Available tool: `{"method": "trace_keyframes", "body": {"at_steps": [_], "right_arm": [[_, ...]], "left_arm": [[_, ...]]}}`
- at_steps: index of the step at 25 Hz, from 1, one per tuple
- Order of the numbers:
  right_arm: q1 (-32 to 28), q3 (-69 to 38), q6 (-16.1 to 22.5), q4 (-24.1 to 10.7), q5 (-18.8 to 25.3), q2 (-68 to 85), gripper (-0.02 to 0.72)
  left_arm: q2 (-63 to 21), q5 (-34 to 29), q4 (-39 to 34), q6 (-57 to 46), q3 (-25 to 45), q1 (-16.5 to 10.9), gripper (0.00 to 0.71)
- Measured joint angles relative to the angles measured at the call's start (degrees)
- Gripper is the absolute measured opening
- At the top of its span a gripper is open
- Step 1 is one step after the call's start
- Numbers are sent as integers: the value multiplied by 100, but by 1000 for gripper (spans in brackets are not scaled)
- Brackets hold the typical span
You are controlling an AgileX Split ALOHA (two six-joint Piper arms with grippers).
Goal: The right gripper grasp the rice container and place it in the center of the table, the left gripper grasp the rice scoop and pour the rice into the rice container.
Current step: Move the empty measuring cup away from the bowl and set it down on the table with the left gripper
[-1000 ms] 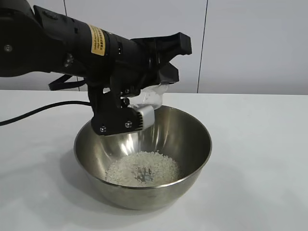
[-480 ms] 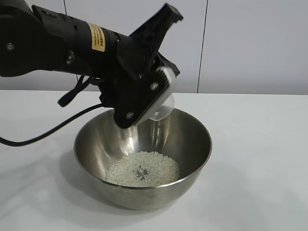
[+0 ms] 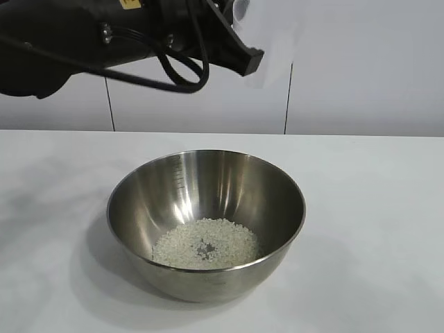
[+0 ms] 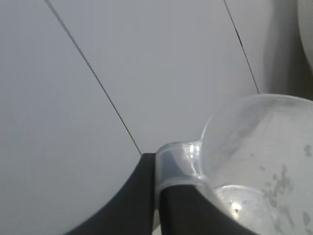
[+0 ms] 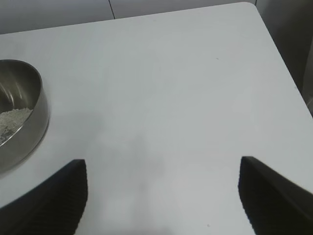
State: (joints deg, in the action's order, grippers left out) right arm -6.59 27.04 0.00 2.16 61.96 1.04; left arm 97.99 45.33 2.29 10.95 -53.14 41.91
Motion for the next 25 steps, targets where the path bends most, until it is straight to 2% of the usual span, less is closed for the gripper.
{"method": "trace_keyframes", "body": {"at_steps": [3, 5, 11, 15, 19, 22, 25], "right_arm": [[0, 0, 0, 0, 0, 0, 578], [0, 0, 0, 0, 0, 0, 578], [0, 0, 0, 0, 0, 0, 578], [0, 0, 0, 0, 0, 0, 578], [0, 0, 0, 0, 0, 0, 578], [0, 0, 0, 0, 0, 0, 578], [0, 0, 0, 0, 0, 0, 578]], "left_arm": [[-401, 0, 39, -15, 188, -70, 6], [-668, 6, 90, -15, 362, -233, 6], [-1143, 171, 548, -115, 1275, -1203, 6], [-1138, 987, 510, -468, 2246, -1768, 6], [-1054, 1813, 490, -667, 3171, -2207, 6], [-671, 1944, 485, -830, 3609, -2450, 6], [-168, 1938, 454, -991, 3770, -2497, 6]]}}
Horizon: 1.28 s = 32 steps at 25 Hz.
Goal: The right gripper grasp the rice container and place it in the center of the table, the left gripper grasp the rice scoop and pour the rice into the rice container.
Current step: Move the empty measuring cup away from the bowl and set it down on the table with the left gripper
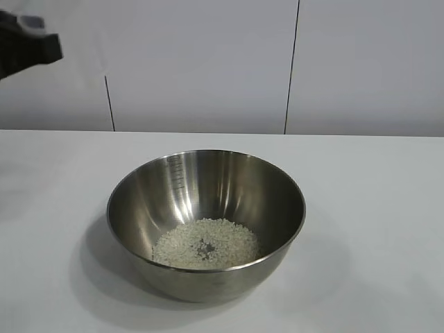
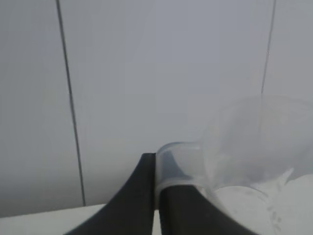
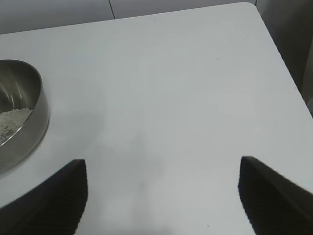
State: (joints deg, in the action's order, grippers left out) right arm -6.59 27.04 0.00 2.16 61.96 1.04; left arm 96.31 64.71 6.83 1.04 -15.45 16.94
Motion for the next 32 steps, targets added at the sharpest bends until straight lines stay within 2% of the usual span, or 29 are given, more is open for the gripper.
{"method": "trace_keyframes", "body": {"at_steps": [13, 27, 32], "right_arm": [[0, 0, 0, 0, 0, 0, 578], [0, 0, 0, 0, 0, 0, 578], [0, 0, 0, 0, 0, 0, 578]], "left_arm": [[1292, 17, -27, -54, -224, -12, 6], [1366, 50, -113, -54, -406, -12, 6], [1779, 108, -137, -54, -406, -12, 6]]}}
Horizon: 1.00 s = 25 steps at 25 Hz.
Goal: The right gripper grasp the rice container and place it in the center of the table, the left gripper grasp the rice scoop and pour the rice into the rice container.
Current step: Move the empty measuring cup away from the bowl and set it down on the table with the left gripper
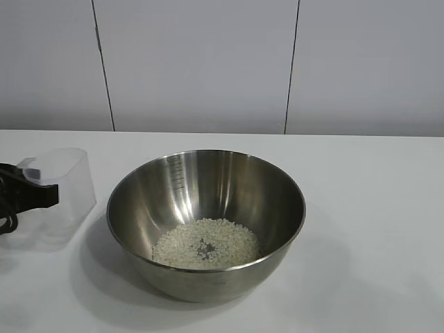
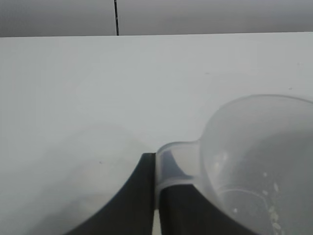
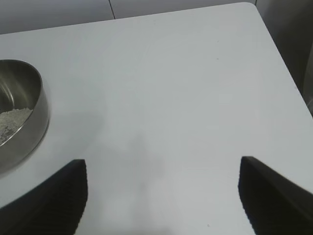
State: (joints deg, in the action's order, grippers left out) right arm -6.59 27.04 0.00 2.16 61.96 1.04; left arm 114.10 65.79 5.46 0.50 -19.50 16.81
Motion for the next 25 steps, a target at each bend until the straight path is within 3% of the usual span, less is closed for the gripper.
{"method": "trace_keyframes", "body": {"at_steps": [7, 10, 20, 25], "right_arm": [[0, 0, 0, 0, -1, 0, 578], [0, 0, 0, 0, -1, 0, 578], [0, 0, 0, 0, -1, 0, 578], [0, 0, 0, 0, -1, 0, 578]], "left_arm": [[262, 12, -5, 0, 0, 0, 6], [340, 23, -12, 0, 6, 0, 48], [376, 23, -24, 0, 493, 0, 493], [317, 23, -298, 0, 818, 0, 593]]}}
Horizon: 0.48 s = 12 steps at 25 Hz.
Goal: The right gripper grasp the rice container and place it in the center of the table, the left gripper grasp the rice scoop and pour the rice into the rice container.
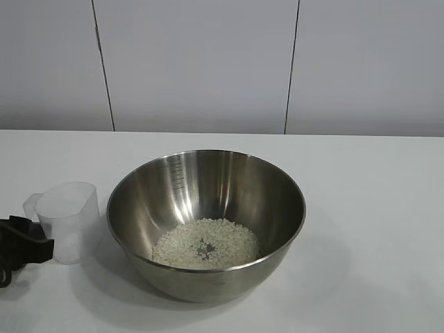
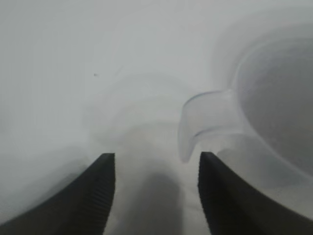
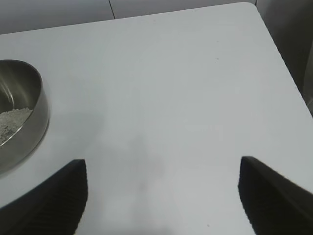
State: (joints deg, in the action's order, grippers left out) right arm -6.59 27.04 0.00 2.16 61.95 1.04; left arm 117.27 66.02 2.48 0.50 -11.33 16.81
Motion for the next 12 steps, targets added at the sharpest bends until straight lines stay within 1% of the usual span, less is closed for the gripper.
{"method": "trace_keyframes", "body": {"at_steps": [4, 8, 10, 12], "right_arm": [[0, 0, 0, 0, 0, 0, 578], [0, 0, 0, 0, 5, 0, 578], [0, 0, 0, 0, 5, 0, 578], [0, 0, 0, 0, 5, 0, 578]], "left_arm": [[-516, 0, -162, 0, 224, 0, 606], [-1221, -6, -22, 0, 363, 0, 605], [-1578, -226, 126, 46, 355, 0, 605], [-1962, -608, 228, 239, 326, 0, 605]]}}
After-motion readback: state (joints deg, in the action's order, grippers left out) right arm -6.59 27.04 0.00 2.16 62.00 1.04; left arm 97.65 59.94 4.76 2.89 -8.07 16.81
